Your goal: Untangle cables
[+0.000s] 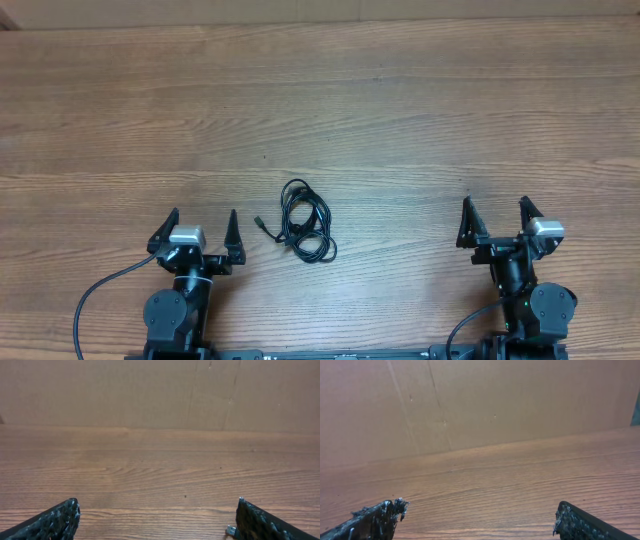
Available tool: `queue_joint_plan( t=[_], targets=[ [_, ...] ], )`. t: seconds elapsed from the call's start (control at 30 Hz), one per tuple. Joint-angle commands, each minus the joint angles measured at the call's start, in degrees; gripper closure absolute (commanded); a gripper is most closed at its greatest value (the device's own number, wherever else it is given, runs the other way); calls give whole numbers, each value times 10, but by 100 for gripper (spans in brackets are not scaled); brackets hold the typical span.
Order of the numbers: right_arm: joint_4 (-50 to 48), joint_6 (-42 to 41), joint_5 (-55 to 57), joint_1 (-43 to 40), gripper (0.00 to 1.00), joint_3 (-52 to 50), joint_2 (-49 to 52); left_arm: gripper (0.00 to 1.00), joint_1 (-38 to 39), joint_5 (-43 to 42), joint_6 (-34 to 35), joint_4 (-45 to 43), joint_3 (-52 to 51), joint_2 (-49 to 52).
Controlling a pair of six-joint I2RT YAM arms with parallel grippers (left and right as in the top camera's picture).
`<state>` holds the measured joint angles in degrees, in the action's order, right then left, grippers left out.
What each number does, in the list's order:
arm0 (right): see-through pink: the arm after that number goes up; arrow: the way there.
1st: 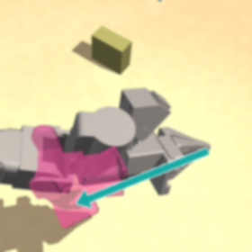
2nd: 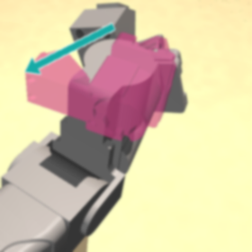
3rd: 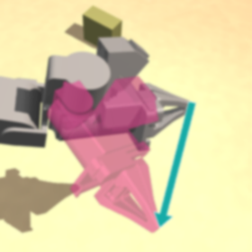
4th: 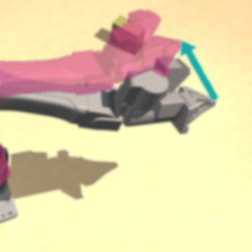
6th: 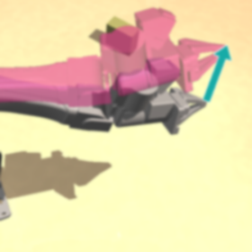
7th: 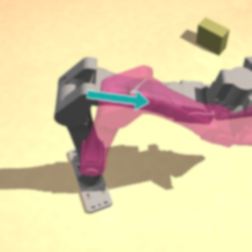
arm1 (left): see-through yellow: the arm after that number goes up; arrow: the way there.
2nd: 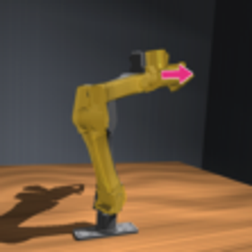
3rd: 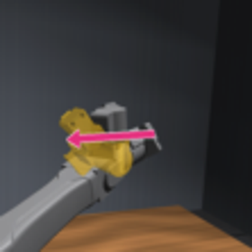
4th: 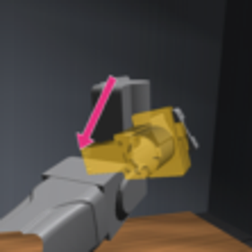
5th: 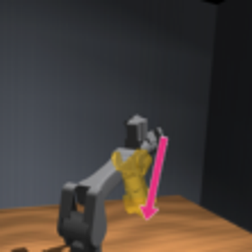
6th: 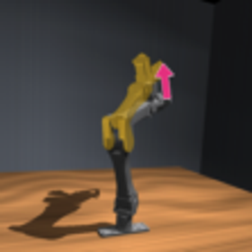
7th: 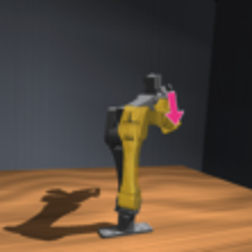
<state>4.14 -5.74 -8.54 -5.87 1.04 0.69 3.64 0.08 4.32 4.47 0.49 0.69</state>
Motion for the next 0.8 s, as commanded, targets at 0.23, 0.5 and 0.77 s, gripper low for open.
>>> queue_joint_plan(
  t=[0.23, 0.5, 0.77],
  targets=[
    [-1, 2, 8, 1, 0, -5, -5, 0, -3, 1, 9, 0, -2, -4],
    [-1, 2, 8, 1, 0, -5, -5, 1, -3, -12, 10, 0, -2, 0],
    [-1, 2, 8, 1, 0, -5, -5, 0, -3, -42, 8, 0, 4, 26]
  ],
)
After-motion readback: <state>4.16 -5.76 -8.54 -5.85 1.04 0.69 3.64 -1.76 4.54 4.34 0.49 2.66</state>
